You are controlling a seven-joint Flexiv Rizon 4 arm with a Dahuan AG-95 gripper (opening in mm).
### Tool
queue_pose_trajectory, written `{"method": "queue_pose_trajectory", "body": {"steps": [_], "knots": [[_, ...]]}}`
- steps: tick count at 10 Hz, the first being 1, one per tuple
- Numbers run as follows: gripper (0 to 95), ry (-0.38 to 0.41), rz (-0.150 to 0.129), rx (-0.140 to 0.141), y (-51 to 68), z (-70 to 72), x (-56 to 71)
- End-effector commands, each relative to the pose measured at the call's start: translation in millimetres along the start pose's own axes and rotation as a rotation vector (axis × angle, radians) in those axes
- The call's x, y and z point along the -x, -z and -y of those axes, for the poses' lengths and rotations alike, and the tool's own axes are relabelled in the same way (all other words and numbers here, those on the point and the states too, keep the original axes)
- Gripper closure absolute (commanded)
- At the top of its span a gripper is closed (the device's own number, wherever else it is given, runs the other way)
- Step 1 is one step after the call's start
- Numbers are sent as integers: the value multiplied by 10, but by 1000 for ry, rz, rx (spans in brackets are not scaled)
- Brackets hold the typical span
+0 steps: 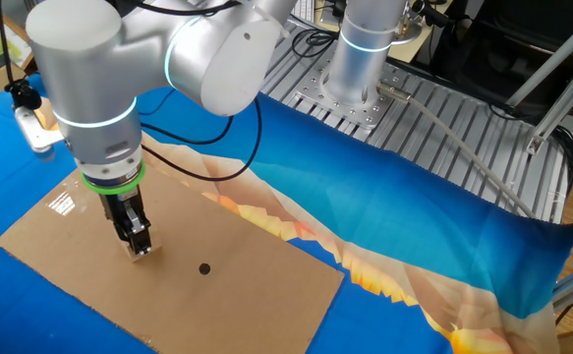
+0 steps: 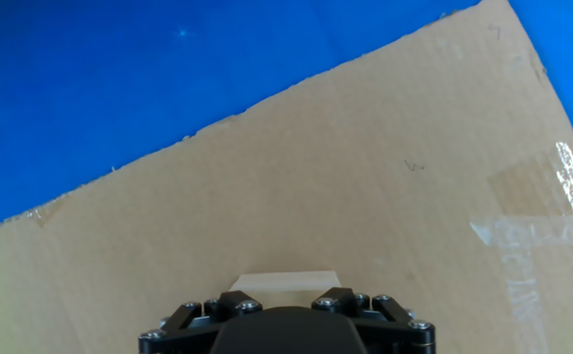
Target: Hold a small block with the gripper and sweep it from left to right on the table
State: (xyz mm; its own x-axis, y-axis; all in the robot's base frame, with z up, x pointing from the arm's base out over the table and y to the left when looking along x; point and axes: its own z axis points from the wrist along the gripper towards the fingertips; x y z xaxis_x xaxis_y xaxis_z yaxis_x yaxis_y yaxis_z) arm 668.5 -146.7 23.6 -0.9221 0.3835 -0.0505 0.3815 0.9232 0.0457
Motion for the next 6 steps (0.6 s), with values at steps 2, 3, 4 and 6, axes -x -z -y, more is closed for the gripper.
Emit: {"method": "queue_pose_trajectory", "body": {"steps": [2, 3, 4, 6], "knots": [[380, 1, -1, 2, 10, -2, 2], [380, 5, -4, 8, 10, -2, 2], [380, 8, -7, 15, 9, -2, 2], [570, 15, -8, 20, 8, -3, 2]]}}
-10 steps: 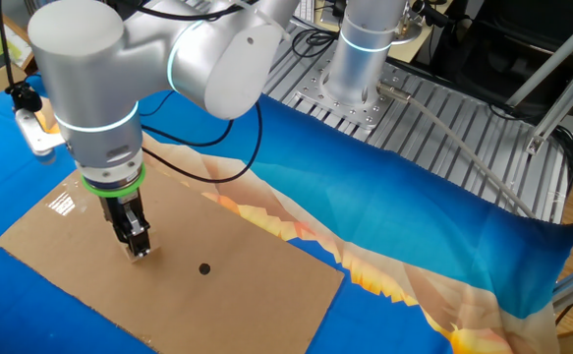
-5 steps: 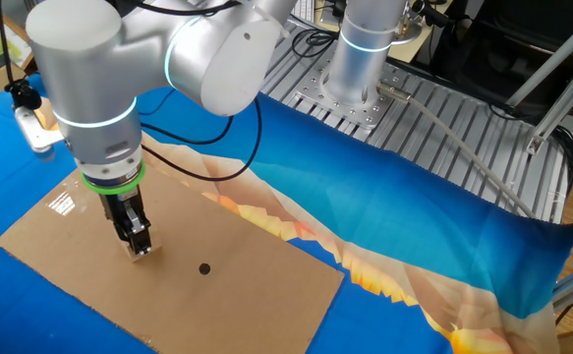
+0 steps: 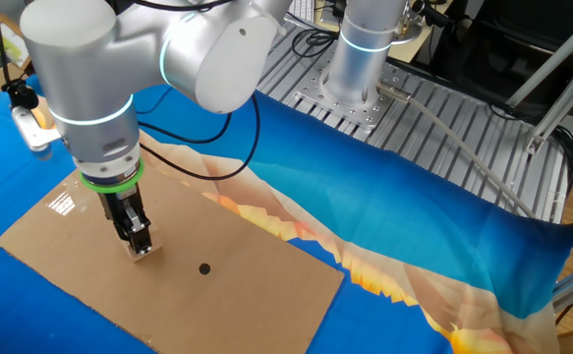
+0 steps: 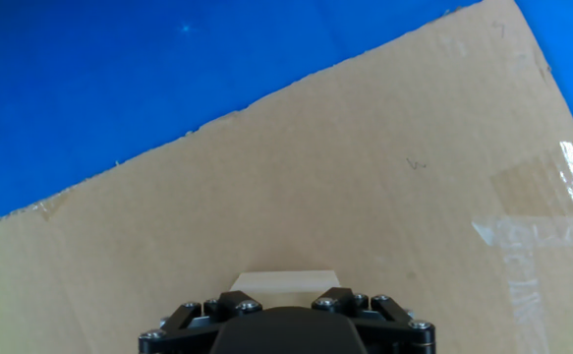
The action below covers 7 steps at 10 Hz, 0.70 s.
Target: Hold a small block with the gripper and sweep it from left to right on the table
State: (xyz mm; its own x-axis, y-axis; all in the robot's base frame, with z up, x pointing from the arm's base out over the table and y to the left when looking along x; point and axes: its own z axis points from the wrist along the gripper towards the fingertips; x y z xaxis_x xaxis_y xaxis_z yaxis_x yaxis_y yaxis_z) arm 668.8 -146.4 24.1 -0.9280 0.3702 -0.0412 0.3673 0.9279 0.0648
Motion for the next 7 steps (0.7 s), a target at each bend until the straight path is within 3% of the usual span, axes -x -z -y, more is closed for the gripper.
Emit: {"method": "queue_pose_trajectory", "body": {"steps": [1, 2, 7], "knots": [[570, 3, -1, -1, 4, 0, -2], [760, 4, 0, -3, 7, -4, -6], [760, 1, 1, -2, -13, -25, -20]]}}
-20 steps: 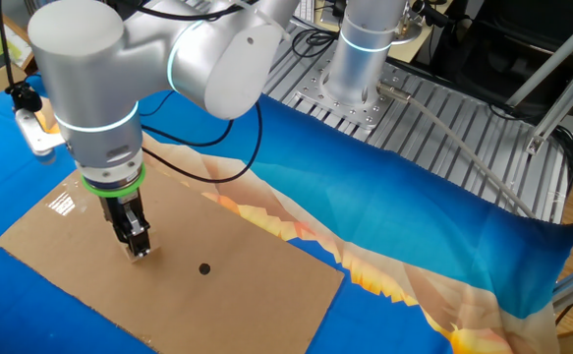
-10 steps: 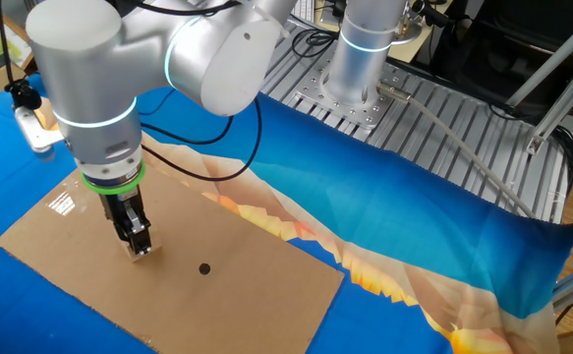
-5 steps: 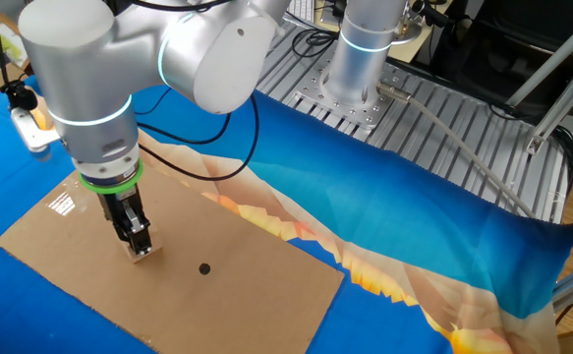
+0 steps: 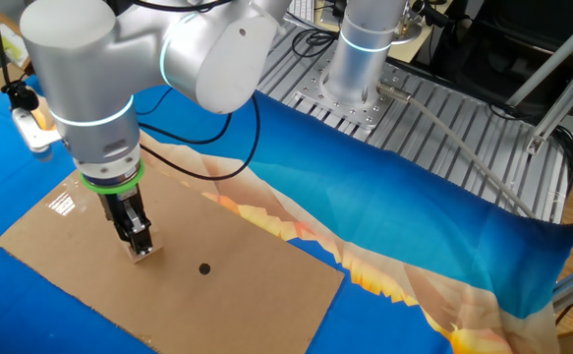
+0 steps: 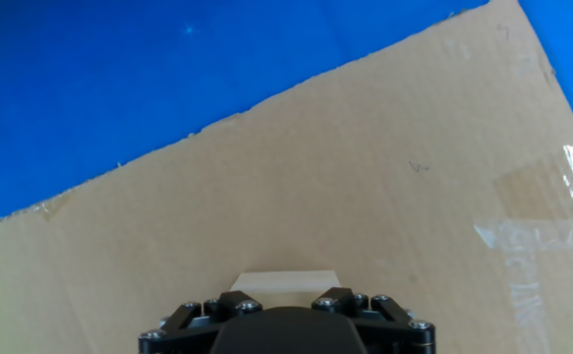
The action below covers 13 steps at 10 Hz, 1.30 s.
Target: Hold a small block with the gripper and sweep it from left to right on the table
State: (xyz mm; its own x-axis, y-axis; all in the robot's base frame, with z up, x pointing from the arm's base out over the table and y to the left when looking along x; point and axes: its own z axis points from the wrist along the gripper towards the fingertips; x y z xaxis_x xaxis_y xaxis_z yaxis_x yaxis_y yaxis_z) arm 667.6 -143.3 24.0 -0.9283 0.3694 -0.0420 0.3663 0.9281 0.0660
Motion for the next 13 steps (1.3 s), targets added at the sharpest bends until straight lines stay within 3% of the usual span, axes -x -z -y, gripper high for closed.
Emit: {"method": "queue_pose_trajectory", "body": {"steps": [1, 3, 5, 7, 11, 13], "knots": [[760, -5, 1, -3, -15, -11, -6], [760, -17, 7, -20, 6, -59, -38], [760, -31, 3, -6, 0, -106, -52], [760, -33, 6, -5, -51, -122, -57], [760, -46, -8, -9, 9, -201, -62], [760, -54, -3, -5, -32, -230, -87]]}}
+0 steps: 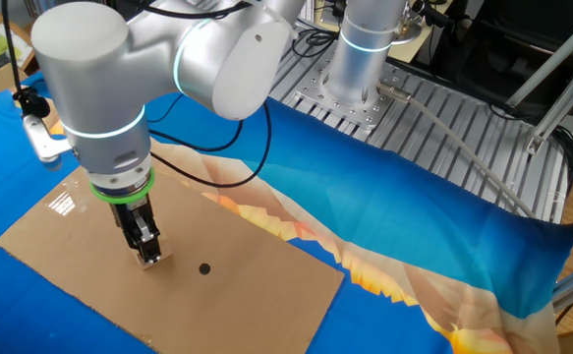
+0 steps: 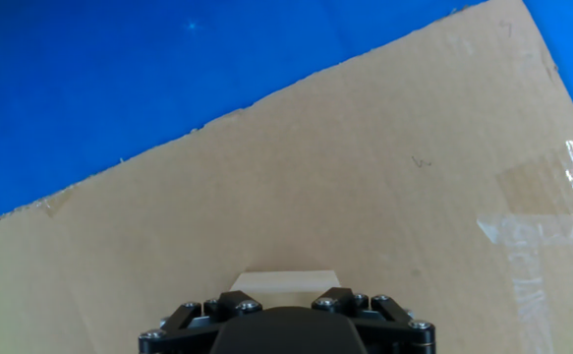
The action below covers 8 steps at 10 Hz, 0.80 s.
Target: Hold a small block with the gripper and sweep it from left to right on the table
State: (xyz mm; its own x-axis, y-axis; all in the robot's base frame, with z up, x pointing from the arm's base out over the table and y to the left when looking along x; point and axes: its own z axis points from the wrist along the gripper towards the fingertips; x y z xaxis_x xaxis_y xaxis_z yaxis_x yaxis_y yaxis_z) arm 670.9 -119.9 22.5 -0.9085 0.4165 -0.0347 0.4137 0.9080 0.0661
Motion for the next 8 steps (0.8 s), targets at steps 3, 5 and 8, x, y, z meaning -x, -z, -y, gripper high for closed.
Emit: {"method": "queue_pose_trajectory", "body": {"steps": [3, 5, 8], "knots": [[760, 2, -6, 4, -4, -23, -48], [760, 3, -10, 18, -8, -23, -47], [760, 6, -9, 12, -9, -23, -46]]}}
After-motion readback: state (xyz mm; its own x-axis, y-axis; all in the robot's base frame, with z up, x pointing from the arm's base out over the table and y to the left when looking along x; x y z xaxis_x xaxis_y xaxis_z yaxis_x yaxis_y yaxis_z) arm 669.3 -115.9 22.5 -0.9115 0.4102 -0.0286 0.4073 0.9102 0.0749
